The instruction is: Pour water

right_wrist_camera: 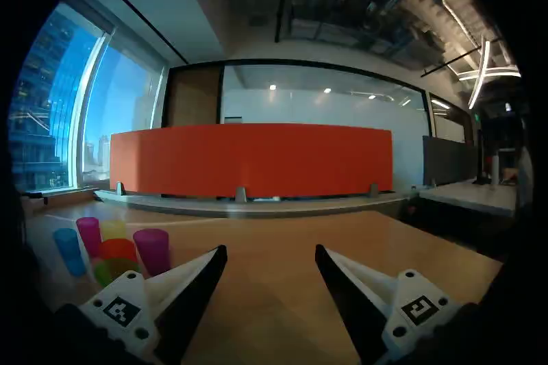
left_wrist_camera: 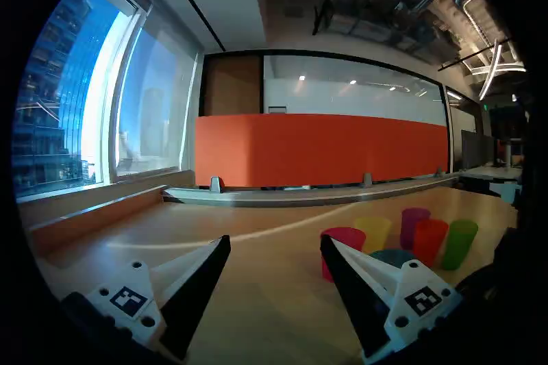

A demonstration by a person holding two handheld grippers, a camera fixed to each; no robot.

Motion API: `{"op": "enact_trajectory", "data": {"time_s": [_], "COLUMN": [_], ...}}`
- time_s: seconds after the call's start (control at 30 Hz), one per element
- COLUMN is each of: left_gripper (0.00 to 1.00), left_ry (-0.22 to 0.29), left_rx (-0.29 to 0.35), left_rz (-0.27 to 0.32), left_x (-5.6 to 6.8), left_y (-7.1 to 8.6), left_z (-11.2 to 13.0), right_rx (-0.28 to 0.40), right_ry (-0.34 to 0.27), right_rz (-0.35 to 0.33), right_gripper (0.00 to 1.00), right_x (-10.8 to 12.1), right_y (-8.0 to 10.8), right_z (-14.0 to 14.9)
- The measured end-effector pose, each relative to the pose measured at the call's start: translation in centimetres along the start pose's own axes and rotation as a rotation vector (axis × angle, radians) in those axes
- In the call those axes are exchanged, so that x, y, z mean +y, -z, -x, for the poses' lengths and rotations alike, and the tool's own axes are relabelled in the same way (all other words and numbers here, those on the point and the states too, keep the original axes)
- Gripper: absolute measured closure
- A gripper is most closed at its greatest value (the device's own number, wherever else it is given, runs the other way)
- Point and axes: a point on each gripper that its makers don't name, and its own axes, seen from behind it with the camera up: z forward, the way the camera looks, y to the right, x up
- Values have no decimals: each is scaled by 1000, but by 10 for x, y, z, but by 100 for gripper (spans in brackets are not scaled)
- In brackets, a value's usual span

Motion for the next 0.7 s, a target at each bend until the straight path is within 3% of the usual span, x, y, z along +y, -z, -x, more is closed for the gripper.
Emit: {"op": "enact_trajectory", "data": {"time_s": [0.7], "left_gripper": [2], "left_ry": [0], "left_rx": [0], "left_rz": [0], "left_x": [0], "left_y": [-1], "left_z": [0], "right_rx": [-1], "right_ry": [0], "right_rz": [-9], "right_gripper": [0], "right_x": [-1], "right_y": [0], "right_z": [2]}}
